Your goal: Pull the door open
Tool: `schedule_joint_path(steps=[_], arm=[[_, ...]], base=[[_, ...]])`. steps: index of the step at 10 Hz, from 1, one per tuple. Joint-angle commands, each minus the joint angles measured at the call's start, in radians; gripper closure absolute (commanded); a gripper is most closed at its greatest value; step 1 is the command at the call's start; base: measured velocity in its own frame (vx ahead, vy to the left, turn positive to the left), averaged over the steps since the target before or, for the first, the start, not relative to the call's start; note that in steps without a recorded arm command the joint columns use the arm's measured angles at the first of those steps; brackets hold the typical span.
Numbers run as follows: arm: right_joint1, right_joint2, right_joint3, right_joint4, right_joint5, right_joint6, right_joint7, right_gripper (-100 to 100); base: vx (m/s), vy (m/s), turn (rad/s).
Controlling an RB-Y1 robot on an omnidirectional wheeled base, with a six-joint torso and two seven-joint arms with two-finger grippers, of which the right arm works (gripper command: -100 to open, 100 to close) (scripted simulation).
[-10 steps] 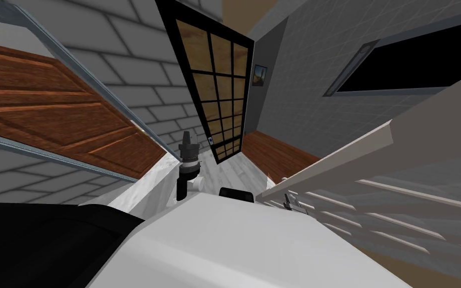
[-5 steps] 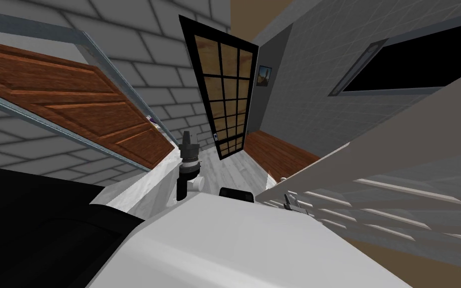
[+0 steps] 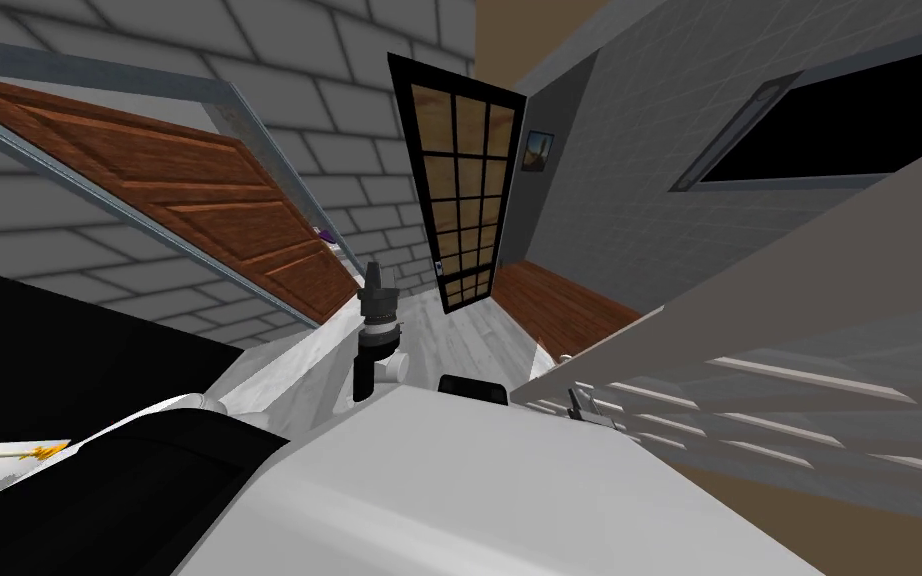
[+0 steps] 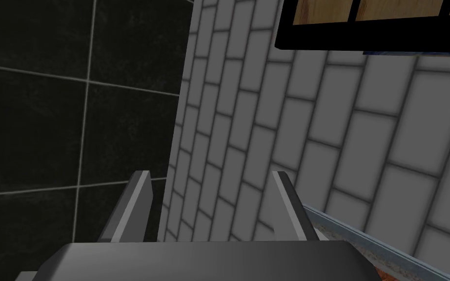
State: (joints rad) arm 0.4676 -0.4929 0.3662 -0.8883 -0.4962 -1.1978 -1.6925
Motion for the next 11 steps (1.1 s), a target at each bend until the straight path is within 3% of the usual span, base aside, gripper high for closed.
schedule_joint_path(steps=[1, 9, 11], arm=[[-0.006, -0.004, 0.008, 0.013, 0.006, -0.011, -0.01, 100], [-0.041, -0.034, 0.035, 0.073, 0.027, -0.056, -0.057, 100], [-0.045, -0.034, 0.038, 0.081, 0.03, -0.053, -0.06, 100]], base=[[-0.223, -0.024, 0.127], [-0.211, -0.025, 0.112], [-0.098, -0.021, 0.051]])
